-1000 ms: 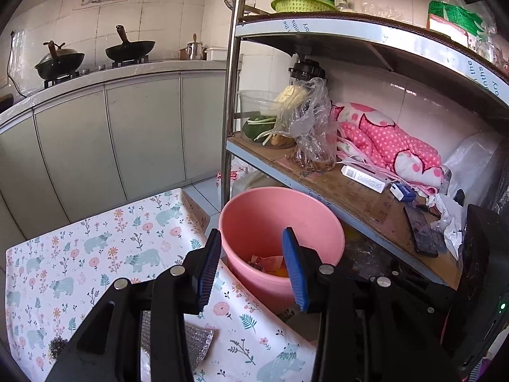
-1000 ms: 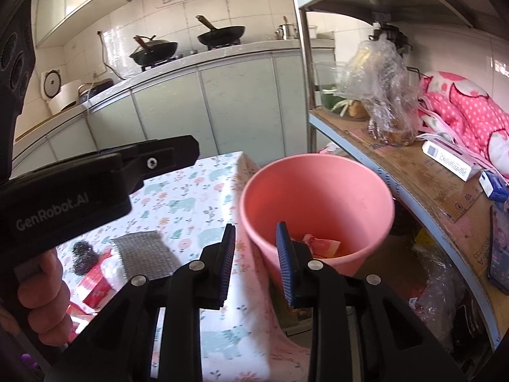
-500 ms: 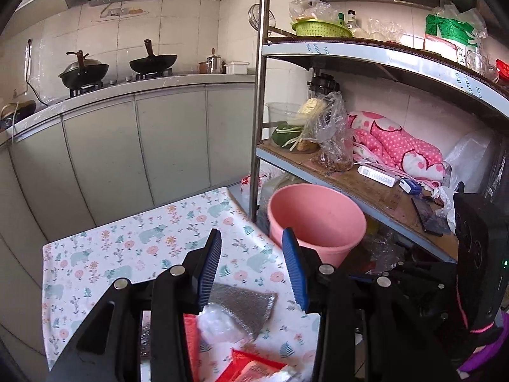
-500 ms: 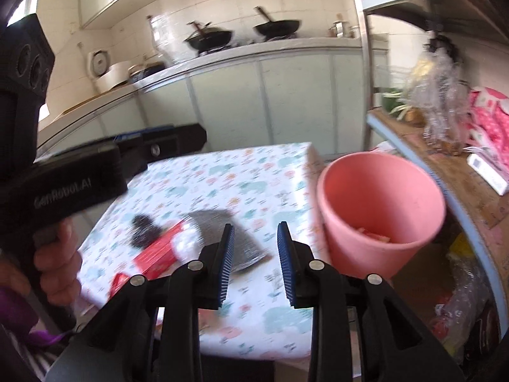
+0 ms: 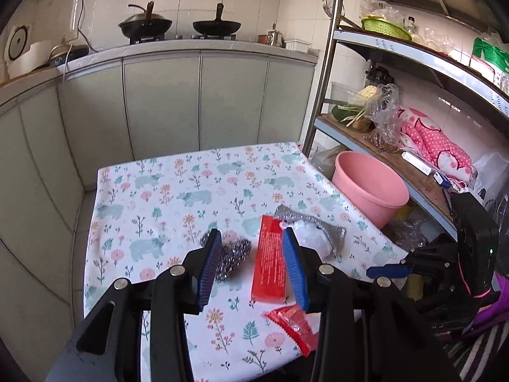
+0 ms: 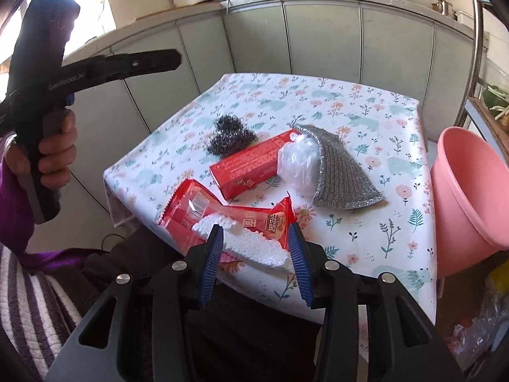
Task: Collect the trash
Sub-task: 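Grasp the red wrapper with the left gripper while the right approaches the white foam strip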
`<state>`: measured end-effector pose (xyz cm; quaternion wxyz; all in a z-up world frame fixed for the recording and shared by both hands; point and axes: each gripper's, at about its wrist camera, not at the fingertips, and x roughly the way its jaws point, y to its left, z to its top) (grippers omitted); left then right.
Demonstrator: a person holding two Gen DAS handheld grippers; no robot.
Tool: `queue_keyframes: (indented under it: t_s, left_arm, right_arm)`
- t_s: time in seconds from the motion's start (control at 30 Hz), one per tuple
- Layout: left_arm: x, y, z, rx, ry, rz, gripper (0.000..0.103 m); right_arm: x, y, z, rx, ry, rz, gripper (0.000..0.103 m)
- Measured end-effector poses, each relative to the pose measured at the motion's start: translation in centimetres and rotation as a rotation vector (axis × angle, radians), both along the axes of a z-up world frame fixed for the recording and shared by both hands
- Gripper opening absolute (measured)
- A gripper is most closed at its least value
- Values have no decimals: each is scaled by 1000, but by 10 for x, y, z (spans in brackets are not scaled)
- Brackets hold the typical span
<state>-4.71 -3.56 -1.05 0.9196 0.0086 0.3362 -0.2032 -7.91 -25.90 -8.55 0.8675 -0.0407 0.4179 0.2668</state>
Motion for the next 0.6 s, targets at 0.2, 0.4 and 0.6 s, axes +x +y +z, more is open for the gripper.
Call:
queue_keyframes:
  t_s: [0.2, 0.4, 0.6]
  left_arm:
    - [-13, 5, -30, -43, 102, -51, 39]
    - [-6, 4, -62, -133, 266, -55, 39]
    - [6, 5, -84, -250, 419, -31, 39]
  right_arm:
    - [-2, -16, -15, -4, 68, -22, 43]
    - [-1, -17, -22, 23, 89, -26, 43]
    - [4, -15, -22, 24, 87, -19, 43]
